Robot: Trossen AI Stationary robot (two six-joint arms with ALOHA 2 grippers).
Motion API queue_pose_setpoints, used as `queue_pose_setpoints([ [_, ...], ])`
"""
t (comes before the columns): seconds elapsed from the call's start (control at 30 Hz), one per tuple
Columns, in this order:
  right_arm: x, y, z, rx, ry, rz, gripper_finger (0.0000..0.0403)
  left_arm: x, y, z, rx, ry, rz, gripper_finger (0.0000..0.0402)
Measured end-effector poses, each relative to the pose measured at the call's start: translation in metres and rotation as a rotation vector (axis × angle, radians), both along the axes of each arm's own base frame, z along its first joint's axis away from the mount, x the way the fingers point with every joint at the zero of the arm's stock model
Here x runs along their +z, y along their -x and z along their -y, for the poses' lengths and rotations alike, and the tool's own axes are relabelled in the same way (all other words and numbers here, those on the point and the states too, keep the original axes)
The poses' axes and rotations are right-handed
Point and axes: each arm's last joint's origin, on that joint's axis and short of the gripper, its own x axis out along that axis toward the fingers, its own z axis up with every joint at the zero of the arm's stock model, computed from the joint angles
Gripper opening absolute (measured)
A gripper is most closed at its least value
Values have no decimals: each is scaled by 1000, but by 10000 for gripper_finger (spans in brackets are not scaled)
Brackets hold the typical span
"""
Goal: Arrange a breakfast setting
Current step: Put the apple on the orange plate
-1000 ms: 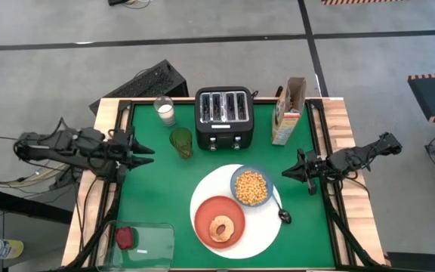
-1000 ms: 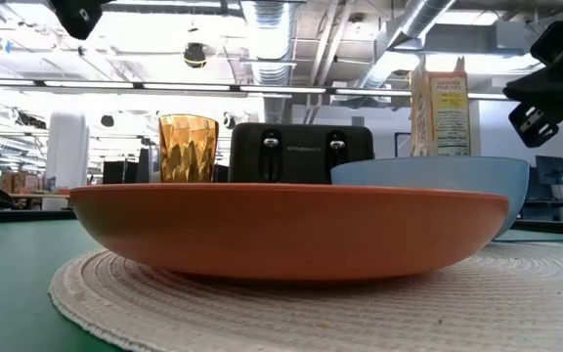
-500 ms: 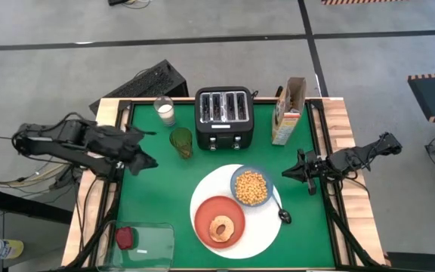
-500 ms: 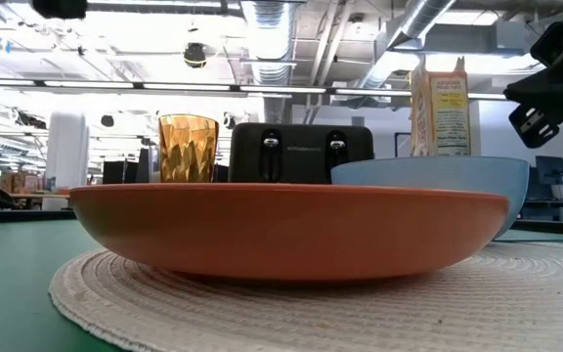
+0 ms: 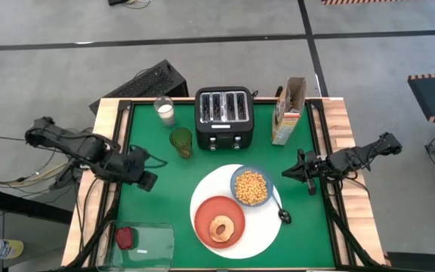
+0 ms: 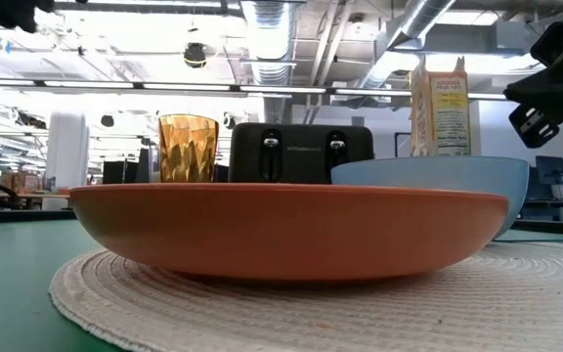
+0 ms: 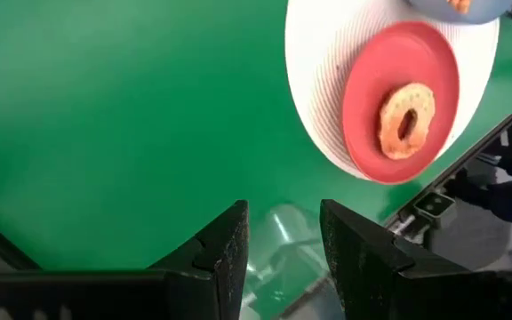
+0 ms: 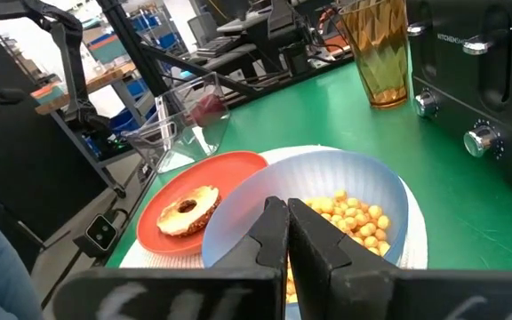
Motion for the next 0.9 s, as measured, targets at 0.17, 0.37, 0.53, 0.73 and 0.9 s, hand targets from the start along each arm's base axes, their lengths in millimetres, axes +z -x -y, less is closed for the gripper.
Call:
queue_pose_setpoints([
  [0.17, 0, 0, 0, 0, 1, -1, 33, -5, 0, 19, 51, 59, -66, 128],
  [0.37, 0, 0, 0, 0, 0, -1, 33, -13, 5, 46, 131, 109, -147, 128],
  [0.53, 0, 0, 0, 0, 1, -1, 33, -19, 13, 74, 253, 192, -211, 130],
  [0.73, 0, 0, 0, 0, 1, -1, 33, -30, 20, 115, 374, 304, -275, 161],
  [0.9, 0, 0, 0, 0, 1, -2, 33, -43, 17, 132, 396, 268, -291, 200],
])
